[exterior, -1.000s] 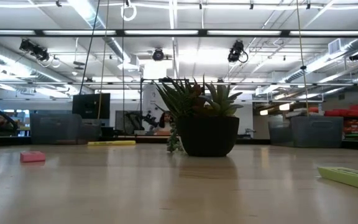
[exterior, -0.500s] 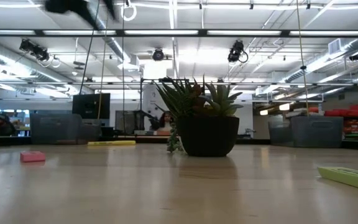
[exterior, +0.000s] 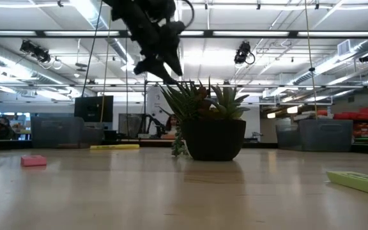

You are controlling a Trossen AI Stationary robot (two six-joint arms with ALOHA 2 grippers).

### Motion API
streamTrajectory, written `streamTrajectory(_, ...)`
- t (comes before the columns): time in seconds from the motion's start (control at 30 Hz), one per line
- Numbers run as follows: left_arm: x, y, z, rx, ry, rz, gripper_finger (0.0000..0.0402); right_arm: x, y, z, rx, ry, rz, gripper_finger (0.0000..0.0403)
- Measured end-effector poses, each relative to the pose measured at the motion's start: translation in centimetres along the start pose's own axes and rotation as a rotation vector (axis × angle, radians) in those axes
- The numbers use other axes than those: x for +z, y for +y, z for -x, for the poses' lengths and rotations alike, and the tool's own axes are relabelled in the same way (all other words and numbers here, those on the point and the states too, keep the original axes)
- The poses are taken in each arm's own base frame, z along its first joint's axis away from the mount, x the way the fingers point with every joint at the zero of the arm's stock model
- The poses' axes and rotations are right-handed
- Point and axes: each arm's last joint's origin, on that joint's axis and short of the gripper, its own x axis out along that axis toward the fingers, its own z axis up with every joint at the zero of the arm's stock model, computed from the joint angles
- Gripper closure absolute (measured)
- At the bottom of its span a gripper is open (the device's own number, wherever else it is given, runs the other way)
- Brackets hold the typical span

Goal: Sort crayons/erasers/pens/pencils in bins
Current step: Put the black ballpen into the bottom left black bin

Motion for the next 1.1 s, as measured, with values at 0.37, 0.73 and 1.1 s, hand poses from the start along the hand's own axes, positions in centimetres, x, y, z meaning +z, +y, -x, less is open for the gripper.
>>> streamTrajectory(0.37, 1.0, 2.8, -7.7, 0.137, 0.198, 0.168, 0.02, -0.1, 0.0, 0.0, -0.017, -0.019, -0.153, 0.0274)
streamTrajectory(0.73, 0.1, 3.9, -13.3, 0.274, 0.36, 0.239, 0.0202, -0.1, 0.0, 0.1, -0.015, -0.019, -0.222, 0.0274)
streamTrajectory(1.1, 0.6, 3.2, -14.2, 0.268, 0.272, 0.364, 0.0208, -0.3, 0.2, 0.1, -0.01, -0.012, -0.157, 0.0274)
